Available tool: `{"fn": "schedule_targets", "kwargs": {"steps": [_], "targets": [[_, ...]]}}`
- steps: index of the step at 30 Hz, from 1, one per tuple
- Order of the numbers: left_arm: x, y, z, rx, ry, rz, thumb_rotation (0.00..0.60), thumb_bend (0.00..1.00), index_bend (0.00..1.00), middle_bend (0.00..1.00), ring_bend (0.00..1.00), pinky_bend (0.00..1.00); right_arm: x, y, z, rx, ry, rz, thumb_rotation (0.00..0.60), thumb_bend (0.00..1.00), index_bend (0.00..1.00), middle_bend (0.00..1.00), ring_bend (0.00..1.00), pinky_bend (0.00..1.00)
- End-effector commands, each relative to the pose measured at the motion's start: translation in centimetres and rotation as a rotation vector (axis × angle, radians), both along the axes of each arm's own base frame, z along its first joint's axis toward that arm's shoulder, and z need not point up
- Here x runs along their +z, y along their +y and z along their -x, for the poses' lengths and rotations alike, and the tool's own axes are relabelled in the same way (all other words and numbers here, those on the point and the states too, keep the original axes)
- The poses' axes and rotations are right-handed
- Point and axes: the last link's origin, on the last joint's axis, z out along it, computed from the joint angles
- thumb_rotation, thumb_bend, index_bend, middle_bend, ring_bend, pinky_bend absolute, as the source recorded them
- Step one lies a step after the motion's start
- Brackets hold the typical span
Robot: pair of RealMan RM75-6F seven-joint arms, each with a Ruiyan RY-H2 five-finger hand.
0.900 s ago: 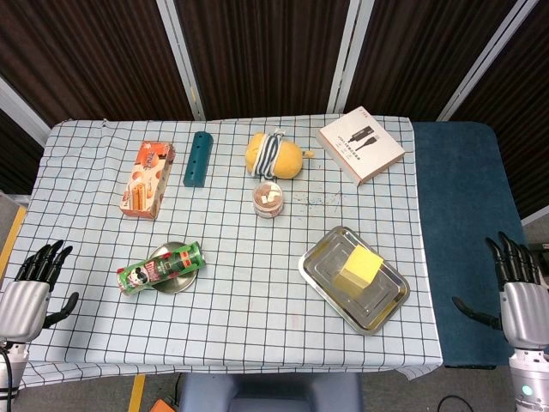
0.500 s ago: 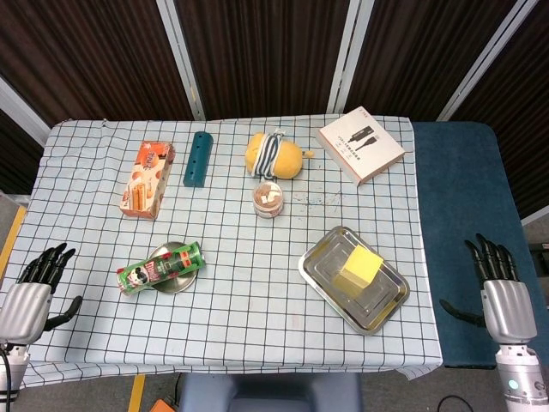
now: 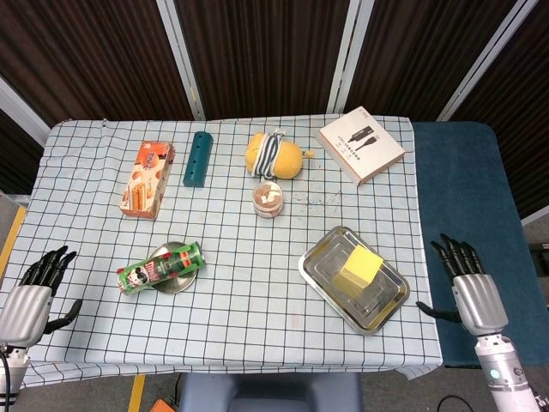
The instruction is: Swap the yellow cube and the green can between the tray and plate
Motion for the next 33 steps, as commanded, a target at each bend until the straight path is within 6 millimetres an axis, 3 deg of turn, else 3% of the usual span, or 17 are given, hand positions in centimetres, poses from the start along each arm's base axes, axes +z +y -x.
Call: {"fn": "schedule_targets", "kwargs": {"steps": [1,7,18,25,28,33], "targets": [[0.1,0.0,0.1,0.001,-0.002,-0.007,0.6,0.37,0.0,0.0,0.0,0.16,-0.9,-2.1,-1.9,0.028,0.034,-0.134,0.6,0.06,0.0,0.0,0.02,0.12],[0.4,0.0,0.4,0.022,-0.014,-0.012,0.6,0.37,0.0,0.0,0.0,0.16,-3.1,-4.9,-4.2,0.034,0.031,-0.269,0.6,0.06,0.0,0.0,0.02,0.12],[0.8,0.1,0.8,0.06,-0.025,-0.016,0.6,0.37,0.0,0.0,0.0,0.17,-7.4,-9.7,-5.5,-0.032,0.031,-0.338,0.6,0.06,0.0,0.0,0.03,0.14],[1.1,0.1,1.1,0.086,-0.033,-0.016,0.6,0.36,0.0,0.0,0.0,0.17,-9.9,-11.5,-6.1,-0.042,0.017,-0.376,0.6,0.06,0.0,0.02,0.09,0.2],[1.2,0.1,1.2,0.091,-0.038,-0.016,0.6,0.36,0.0,0.0,0.0,0.17,-10.6,-11.9,-6.2,-0.045,0.016,-0.367,0.6,0.06,0.03,0.07,0.14,0.25],[1.4,0.1,1.2,0.092,-0.043,-0.017,0.6,0.36,0.0,0.0,0.0,0.17,-11.4,-12.3,-6.2,-0.055,0.015,-0.36,0.6,0.06,0.13,0.19,0.26,0.41]]}}
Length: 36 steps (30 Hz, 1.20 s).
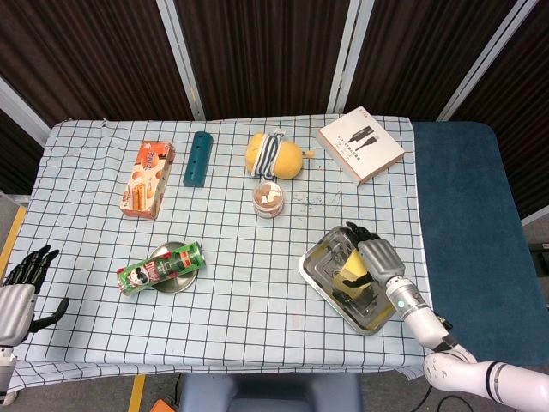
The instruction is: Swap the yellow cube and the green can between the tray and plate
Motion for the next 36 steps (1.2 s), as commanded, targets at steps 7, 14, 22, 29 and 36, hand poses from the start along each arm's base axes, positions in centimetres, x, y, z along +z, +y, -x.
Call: {"fn": "schedule_targets", "kwargs": {"steps": [7,14,22,29,36], "targets": [[0.1,0.0,0.1,0.006,-0.005,0.0,0.6,0.36,0.0,0.0,0.0,0.17,-0.9,-0.5,0.3,-0.017,0.033,0.022,0.6,0.06,0.35,0.34,0.47,0.7],[0.2,0.0,0.1,0.01,-0.009,-0.004,0.6,0.36,0.0,0.0,0.0,0.17,-1.1,-0.8,0.5,-0.025,0.06,0.068,0.6,0.28,0.69,0.54,0.69,0.89],[0.2,0.0,0.1,0.014,-0.009,-0.004,0.6,0.36,0.0,0.0,0.0,0.17,-0.1,-0.7,-1.2,0.02,-0.004,0.134,0.6,0.38,0.8,0.62,0.76,0.96],[0.0,0.0,0.2,0.03,0.01,0.012,0.6,0.36,0.02,0.0,0.0,0.17,0.4,-1.5,-6.2,0.163,-0.079,0.16,0.6,0.38,0.81,0.62,0.76,0.96],[0.2,0.0,0.2,0.049,0.029,0.016,0.6,0.37,0.03,0.0,0.0,0.17,-2.2,-3.0,-12.1,0.306,-0.138,0.13,0.6,0.38,0.82,0.62,0.76,0.96]]}}
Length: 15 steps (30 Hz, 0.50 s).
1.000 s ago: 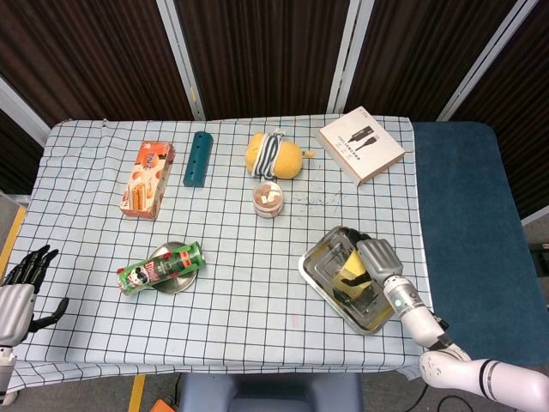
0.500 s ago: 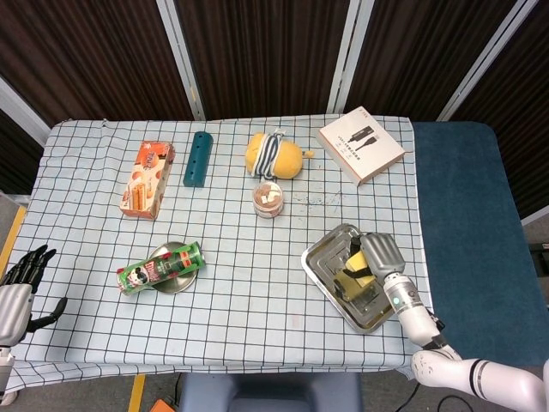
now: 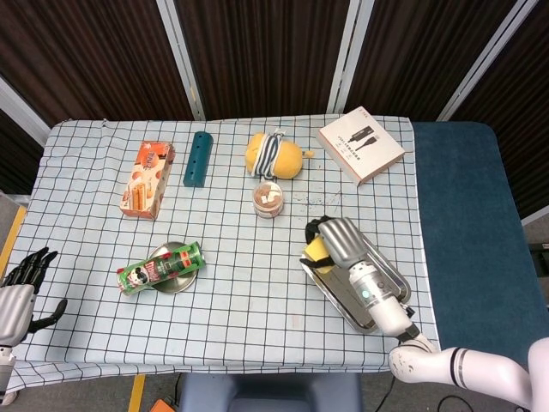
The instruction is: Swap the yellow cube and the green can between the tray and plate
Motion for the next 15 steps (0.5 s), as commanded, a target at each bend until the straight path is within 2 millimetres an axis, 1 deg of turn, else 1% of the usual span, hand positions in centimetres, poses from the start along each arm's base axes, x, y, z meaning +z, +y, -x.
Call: {"fn": "schedule_targets", "kwargs": {"steps": [1,7,12,13,15], "targets": [[0.1,0.0,0.0,0.003,0.005,-0.003,0.6,0.37,0.03,0.0,0.0,0.17,-1.7,-1.0,-2.5,0.066,-0.002,-0.008,0.6,0.38,0.82,0.62,0.76,0.96],[-0.1,0.0,-0.1,0.004,0.017,0.007,0.6,0.37,0.03,0.0,0.0,0.17,-4.3,-3.4,-5.1,0.097,-0.016,0.013,0.6,0.38,0.82,0.62,0.76,0.96],[-0.3,0.0,-0.1,0.004,0.034,0.018,0.6,0.37,0.03,0.0,0.0,0.17,-6.0,-5.4,-7.1,0.08,-0.078,0.003,0.6,0.38,0.81,0.62,0.76,0.95],[-0.3,0.0,-0.1,0.006,0.038,0.023,0.6,0.37,0.03,0.0,0.0,0.17,-6.4,-5.8,-7.5,0.08,-0.09,0.001,0.6,0.38,0.81,0.62,0.75,0.94],[-0.3,0.0,-0.1,0.012,0.046,0.024,0.6,0.37,0.03,0.0,0.0,0.17,-7.0,-6.5,-8.2,0.083,-0.109,-0.006,0.6,0.38,0.78,0.62,0.72,0.88]]}}
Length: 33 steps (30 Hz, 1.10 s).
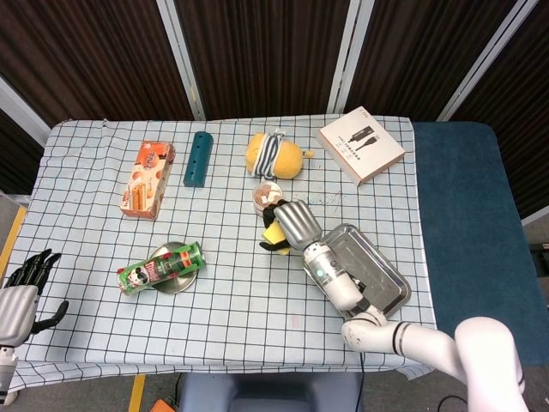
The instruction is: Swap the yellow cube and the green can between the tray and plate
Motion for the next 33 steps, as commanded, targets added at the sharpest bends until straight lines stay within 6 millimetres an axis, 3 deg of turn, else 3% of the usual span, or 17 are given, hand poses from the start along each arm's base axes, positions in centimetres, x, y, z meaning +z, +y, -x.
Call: {"fn": "schedule_targets", "kwargs": {"steps": [1,4,7,10,12,15,19,23,27,31,33], "targets": [[0.0,0.0,0.0,0.006,0.009,0.001,0.6,0.37,0.03,0.0,0.0,0.17,-1.8,-1.3,-2.4,0.01,-0.064,-0.035,0.6,0.38,0.76,0.62,0.7,0.85],[-0.1,-0.1,-0.1,0.005,0.011,0.008,0.6,0.37,0.04,0.0,0.0,0.17,-2.7,-1.9,-3.0,0.012,-0.09,-0.063,0.6,0.38,0.69,0.61,0.62,0.78],[-0.2,-0.1,-0.2,0.003,0.011,0.013,0.6,0.37,0.04,0.0,0.0,0.17,-3.5,-2.2,-3.1,0.009,-0.099,-0.1,0.6,0.38,0.6,0.52,0.5,0.72],[-0.2,-0.2,-0.3,-0.002,0.006,0.025,0.6,0.37,0.04,0.0,0.0,0.17,-4.0,-2.1,-2.9,0.012,-0.088,-0.137,0.6,0.38,0.49,0.39,0.32,0.61],[-0.1,-0.2,-0.3,-0.005,0.001,0.03,0.6,0.37,0.04,0.0,0.0,0.17,-4.1,-1.9,-2.8,0.018,-0.093,-0.149,0.6,0.37,0.38,0.25,0.16,0.46],[-0.1,-0.3,-0.3,-0.007,0.0,0.035,0.6,0.38,0.04,0.0,0.0,0.17,-4.0,-1.8,-2.5,0.024,-0.082,-0.163,0.6,0.32,0.23,0.08,0.02,0.29],[-0.2,-0.3,-0.3,-0.011,0.001,0.037,0.6,0.38,0.04,0.0,0.0,0.17,-3.2,-1.2,-2.3,0.056,-0.08,-0.159,0.6,0.22,0.01,0.0,0.0,0.09],[-0.2,-0.2,-0.3,-0.012,0.002,0.039,0.6,0.38,0.04,0.0,0.0,0.17,-1.2,0.3,-1.9,0.13,-0.102,-0.138,0.6,0.2,0.0,0.0,0.0,0.03],[-0.2,-0.2,-0.4,-0.02,-0.002,0.034,0.6,0.38,0.04,0.0,0.0,0.17,2.6,2.9,0.3,0.18,-0.085,-0.082,0.6,0.2,0.0,0.0,0.0,0.03],[-0.3,-0.2,-0.5,-0.024,-0.004,0.032,0.6,0.38,0.03,0.0,0.0,0.17,4.0,3.9,1.3,0.178,-0.075,-0.061,0.6,0.2,0.0,0.0,0.0,0.03],[-0.3,-0.2,-0.6,-0.033,-0.007,0.03,0.6,0.38,0.03,0.0,0.0,0.17,7.0,6.0,4.2,0.158,-0.036,0.0,0.6,0.2,0.0,0.0,0.0,0.03]]}}
